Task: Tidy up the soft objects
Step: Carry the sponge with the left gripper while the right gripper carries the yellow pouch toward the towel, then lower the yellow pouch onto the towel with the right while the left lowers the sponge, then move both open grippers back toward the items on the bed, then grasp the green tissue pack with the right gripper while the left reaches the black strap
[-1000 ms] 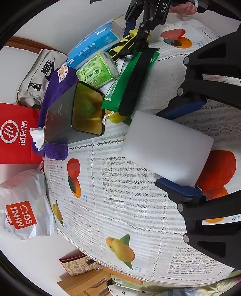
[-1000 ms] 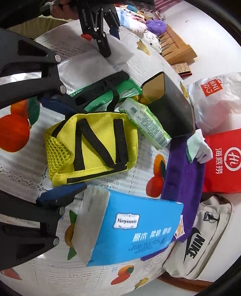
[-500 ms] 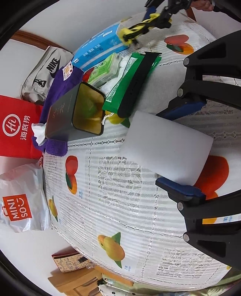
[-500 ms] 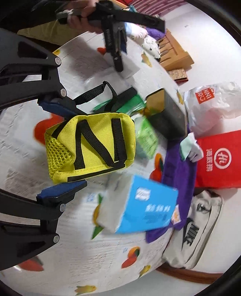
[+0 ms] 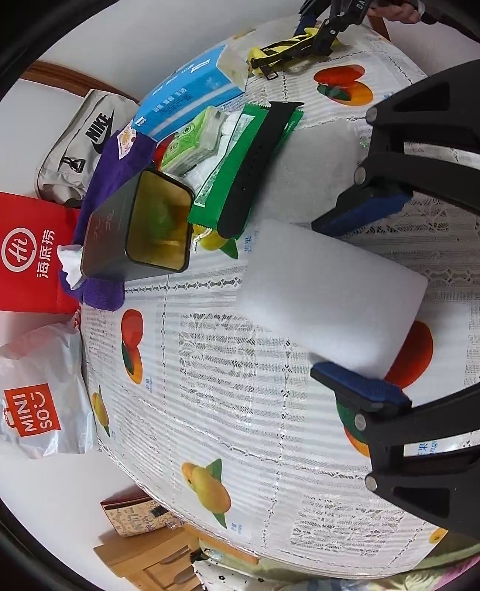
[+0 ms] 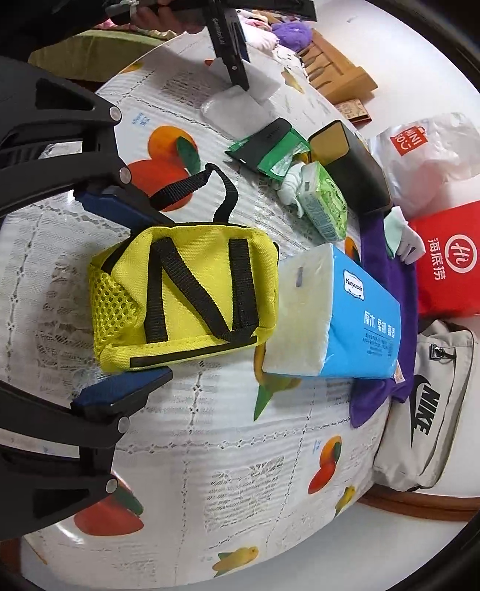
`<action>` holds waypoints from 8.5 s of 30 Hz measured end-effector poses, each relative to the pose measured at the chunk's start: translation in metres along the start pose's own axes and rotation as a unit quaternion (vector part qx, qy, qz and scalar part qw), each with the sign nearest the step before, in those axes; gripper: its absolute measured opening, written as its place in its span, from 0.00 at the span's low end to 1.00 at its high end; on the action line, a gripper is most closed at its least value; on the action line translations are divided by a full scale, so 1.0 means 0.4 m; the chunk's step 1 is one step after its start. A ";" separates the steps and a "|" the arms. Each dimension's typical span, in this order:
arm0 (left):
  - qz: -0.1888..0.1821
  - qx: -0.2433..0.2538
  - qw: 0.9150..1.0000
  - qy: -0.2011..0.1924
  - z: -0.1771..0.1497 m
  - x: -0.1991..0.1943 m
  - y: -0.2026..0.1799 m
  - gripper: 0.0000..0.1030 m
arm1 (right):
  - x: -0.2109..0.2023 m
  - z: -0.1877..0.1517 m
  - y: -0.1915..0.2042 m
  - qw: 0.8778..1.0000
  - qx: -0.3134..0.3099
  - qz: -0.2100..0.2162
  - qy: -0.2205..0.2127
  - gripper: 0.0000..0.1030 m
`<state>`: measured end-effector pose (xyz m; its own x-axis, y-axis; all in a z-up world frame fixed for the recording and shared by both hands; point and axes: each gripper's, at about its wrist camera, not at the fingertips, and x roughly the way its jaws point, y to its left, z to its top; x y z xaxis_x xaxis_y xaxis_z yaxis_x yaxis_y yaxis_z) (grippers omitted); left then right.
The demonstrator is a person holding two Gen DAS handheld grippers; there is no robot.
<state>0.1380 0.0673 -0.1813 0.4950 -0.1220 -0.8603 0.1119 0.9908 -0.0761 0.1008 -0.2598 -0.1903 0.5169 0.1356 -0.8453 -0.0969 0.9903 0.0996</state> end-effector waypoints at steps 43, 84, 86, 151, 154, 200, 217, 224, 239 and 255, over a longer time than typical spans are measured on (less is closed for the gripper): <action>-0.055 0.000 0.997 -0.059 0.275 -0.143 -0.097 0.51 | -0.183 0.264 -0.050 0.996 0.018 0.017 -0.090 0.61; -0.088 -0.021 0.996 -0.025 0.566 0.081 -0.076 0.52 | 0.202 0.714 -0.103 1.000 0.020 0.003 -0.017 0.61; -0.088 -0.021 0.996 -0.023 0.573 0.090 -0.076 0.52 | 0.237 0.720 -0.100 1.000 0.018 0.006 -0.004 0.61; -0.076 0.038 0.996 -0.008 0.695 0.174 -0.221 0.77 | 0.140 0.609 -0.112 0.998 0.034 0.036 -0.028 0.83; -0.079 0.033 0.996 -0.025 0.659 0.106 -0.223 0.77 | 0.089 0.580 -0.086 0.998 0.025 0.033 -0.037 0.83; -0.005 0.089 0.996 -0.009 0.016 0.055 -0.216 0.95 | -0.067 0.081 0.038 0.997 0.051 0.047 -0.021 0.83; -0.033 0.073 0.997 -0.018 0.012 0.003 -0.070 0.21 | 0.014 0.216 0.212 0.997 -0.032 0.054 -0.037 0.81; -0.024 0.050 0.998 -0.028 0.010 -0.001 0.018 0.54 | 0.108 0.276 0.279 0.999 -0.043 0.016 -0.010 0.81; -0.035 0.035 0.998 -0.041 0.008 0.003 0.062 0.66 | 0.191 0.289 0.296 0.998 -0.064 -0.027 0.010 0.55; -0.072 0.021 0.996 -0.053 0.011 -0.048 0.002 0.68 | -0.027 0.148 0.188 0.998 -0.046 0.042 -0.025 0.55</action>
<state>0.1325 0.0702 -0.1626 0.5590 -0.2699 -0.7840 0.2227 0.9597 -0.1716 0.1382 -0.1852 -0.1429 0.5454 0.2208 -0.8086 -0.2180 0.9689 0.1175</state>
